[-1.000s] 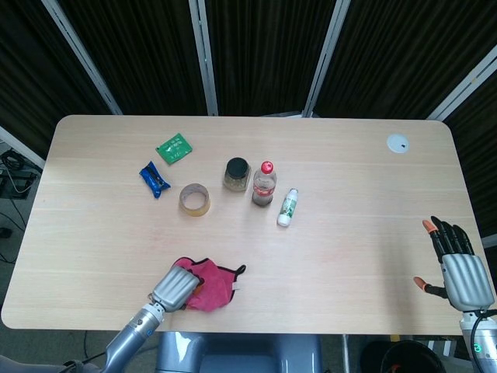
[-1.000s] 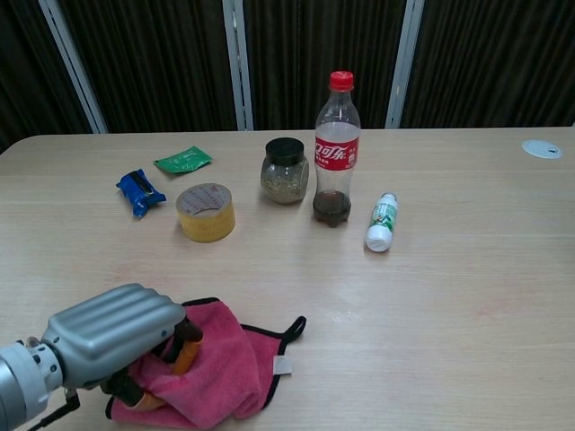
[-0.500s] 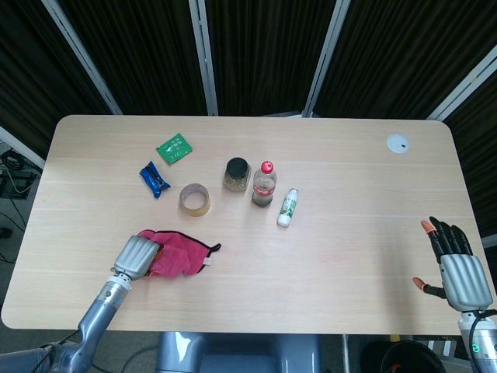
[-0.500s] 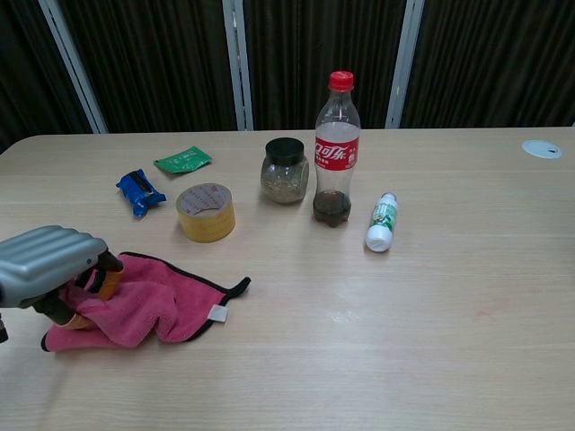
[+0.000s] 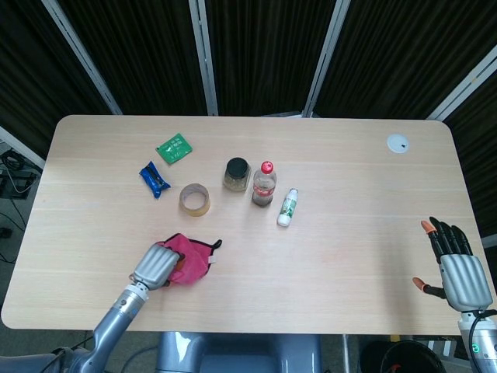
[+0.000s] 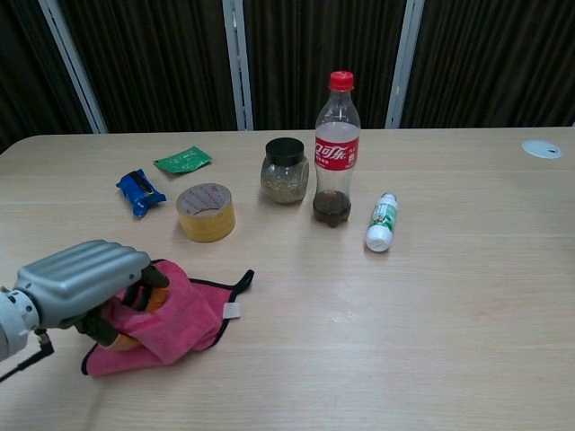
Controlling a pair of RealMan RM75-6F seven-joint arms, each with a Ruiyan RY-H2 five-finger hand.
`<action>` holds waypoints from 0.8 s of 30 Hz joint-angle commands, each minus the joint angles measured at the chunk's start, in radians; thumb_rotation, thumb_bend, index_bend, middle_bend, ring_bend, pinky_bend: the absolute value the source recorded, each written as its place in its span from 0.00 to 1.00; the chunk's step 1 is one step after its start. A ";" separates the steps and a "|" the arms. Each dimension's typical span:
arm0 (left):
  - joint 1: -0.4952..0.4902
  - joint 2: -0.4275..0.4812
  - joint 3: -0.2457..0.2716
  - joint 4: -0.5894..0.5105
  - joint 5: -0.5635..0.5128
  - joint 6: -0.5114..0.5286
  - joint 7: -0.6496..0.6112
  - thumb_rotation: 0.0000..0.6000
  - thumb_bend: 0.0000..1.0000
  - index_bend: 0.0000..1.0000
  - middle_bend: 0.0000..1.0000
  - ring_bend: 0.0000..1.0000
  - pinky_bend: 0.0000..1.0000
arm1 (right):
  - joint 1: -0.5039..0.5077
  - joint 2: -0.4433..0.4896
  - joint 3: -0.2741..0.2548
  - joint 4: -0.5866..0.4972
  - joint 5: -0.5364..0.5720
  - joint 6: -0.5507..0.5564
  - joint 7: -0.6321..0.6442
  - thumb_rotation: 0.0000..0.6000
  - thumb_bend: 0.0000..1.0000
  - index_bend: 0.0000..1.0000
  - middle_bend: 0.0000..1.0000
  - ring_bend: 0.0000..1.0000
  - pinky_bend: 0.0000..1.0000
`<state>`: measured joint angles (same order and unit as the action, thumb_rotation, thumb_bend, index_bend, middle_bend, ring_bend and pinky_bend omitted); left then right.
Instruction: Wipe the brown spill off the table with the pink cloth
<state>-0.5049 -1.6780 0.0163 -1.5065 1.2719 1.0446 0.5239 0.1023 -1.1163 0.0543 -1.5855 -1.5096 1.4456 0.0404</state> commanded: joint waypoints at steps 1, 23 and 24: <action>-0.005 -0.038 0.006 -0.027 -0.001 -0.003 0.035 1.00 0.58 0.82 0.59 0.51 0.57 | 0.000 0.000 0.001 0.001 0.002 -0.001 0.002 1.00 0.01 0.00 0.00 0.00 0.03; -0.029 -0.072 -0.062 0.039 -0.104 0.003 0.136 1.00 0.58 0.82 0.59 0.51 0.57 | -0.001 0.002 0.002 0.002 0.002 0.001 0.011 1.00 0.01 0.00 0.00 0.00 0.03; -0.028 -0.063 -0.065 0.043 -0.108 0.004 0.133 1.00 0.58 0.82 0.59 0.51 0.57 | -0.001 0.003 0.002 0.001 0.001 0.002 0.011 1.00 0.02 0.00 0.00 0.00 0.03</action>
<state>-0.5337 -1.7559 -0.0391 -1.4739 1.1759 1.0467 0.6589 0.1009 -1.1136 0.0562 -1.5844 -1.5076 1.4468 0.0513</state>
